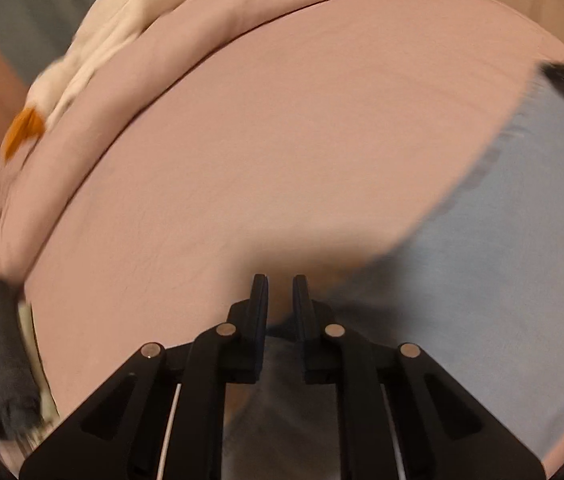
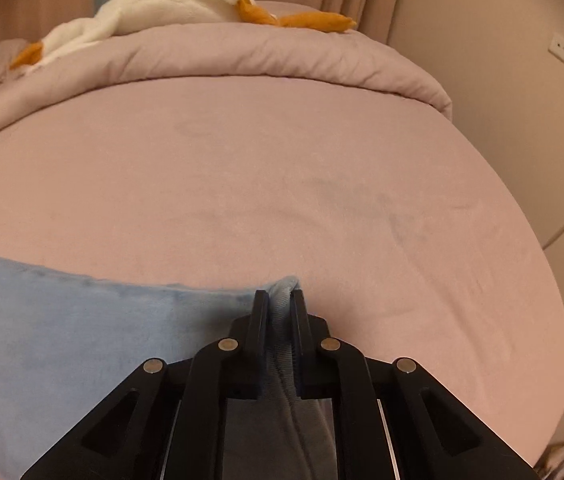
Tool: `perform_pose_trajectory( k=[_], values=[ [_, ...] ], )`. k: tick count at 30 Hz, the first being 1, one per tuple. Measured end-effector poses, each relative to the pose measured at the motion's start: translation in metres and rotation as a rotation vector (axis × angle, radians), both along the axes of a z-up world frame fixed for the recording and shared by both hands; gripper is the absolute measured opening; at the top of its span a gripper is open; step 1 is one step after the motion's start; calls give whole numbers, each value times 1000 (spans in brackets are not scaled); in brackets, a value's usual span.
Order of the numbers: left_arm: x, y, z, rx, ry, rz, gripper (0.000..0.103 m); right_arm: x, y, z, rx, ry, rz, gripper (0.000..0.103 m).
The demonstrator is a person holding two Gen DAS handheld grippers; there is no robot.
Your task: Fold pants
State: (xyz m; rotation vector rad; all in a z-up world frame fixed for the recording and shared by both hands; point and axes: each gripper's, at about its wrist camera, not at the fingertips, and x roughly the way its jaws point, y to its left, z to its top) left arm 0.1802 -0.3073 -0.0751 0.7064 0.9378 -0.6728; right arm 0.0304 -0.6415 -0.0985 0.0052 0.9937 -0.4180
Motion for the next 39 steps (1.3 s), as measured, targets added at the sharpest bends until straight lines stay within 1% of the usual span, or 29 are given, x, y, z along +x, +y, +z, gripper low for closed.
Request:
perform_pose_trajectory(
  k=[1,3,5,6,8,9,10,11,12,13,15,16,17,18,19,20,22,23,25,27,28,30,32,34,35,36,37,38,39],
  values=[
    [5,2,-3,-3,10,30,12,1,1,-1,0,-12,-12,8],
    [7,12,0,-33,-6,65,15,-1,0,3,4,-30,-41,10],
    [4,20,11,-70,-43,87,15,-6,-8,11,38,-52,-80,25],
    [3,25,17,-87,-58,97,15,-13,-12,18,45,-82,-103,27],
    [-9,43,35,-150,-72,107,17,-32,-18,34,87,-153,-157,29],
    [-16,50,42,-183,-69,111,22,-43,-20,40,117,-182,-167,29],
    [-21,59,48,-226,-51,113,32,-56,-18,46,146,-209,-163,29],
    [-31,68,52,-275,-17,111,38,-67,-13,48,158,-217,-157,29],
    [-37,74,54,-313,1,113,48,-76,-7,50,163,-220,-145,29],
    [-49,82,52,-347,23,116,55,-87,3,49,170,-218,-112,29],
    [-68,91,42,-364,62,132,55,-99,20,39,167,-182,-56,29],
    [-71,90,35,-360,77,145,53,-102,27,27,150,-138,-34,29],
    [-72,90,23,-344,103,167,53,-104,32,13,109,-74,-32,29],
    [-75,96,10,-323,129,208,52,-105,35,-6,4,10,-49,28],
    [-76,101,2,-313,158,252,50,-108,33,-13,-58,15,-63,32],
    [-81,107,-2,-325,176,282,50,-111,27,-13,-26,-21,-86,32],
    [-92,122,2,-387,179,319,52,-117,9,-4,132,-73,-200,32],
    [-99,131,6,-411,179,333,52,-120,6,3,153,-101,-232,32],
    [-108,147,10,-445,175,361,54,-130,5,15,162,-154,-272,32],
    [-116,165,11,-457,172,403,54,-139,7,23,200,-187,-307,32],
    [-116,170,11,-465,175,417,54,-144,12,25,232,-210,-297,32],
    [-120,182,10,-480,180,442,54,-138,27,30,291,-247,-215,32],
    [-125,187,8,-468,152,451,54,-127,57,28,309,-251,-89,32],
    [-127,190,1,-470,159,473,53,-110,84,20,348,-239,21,32],
    [-124,194,-3,-476,165,484,52,-103,95,15,359,-224,58,32],
    [-125,195,-5,-476,157,486,48,-95,105,8,350,-191,79,32],
    [-127,198,-3,-476,148,486,45,-87,116,-4,314,-107,88,32],
    [-130,204,-3,-478,144,486,45,-80,121,-16,275,-41,100,32],
    [-131,205,-2,-481,148,489,45,-79,124,-18,248,-44,116,32]
  ],
)
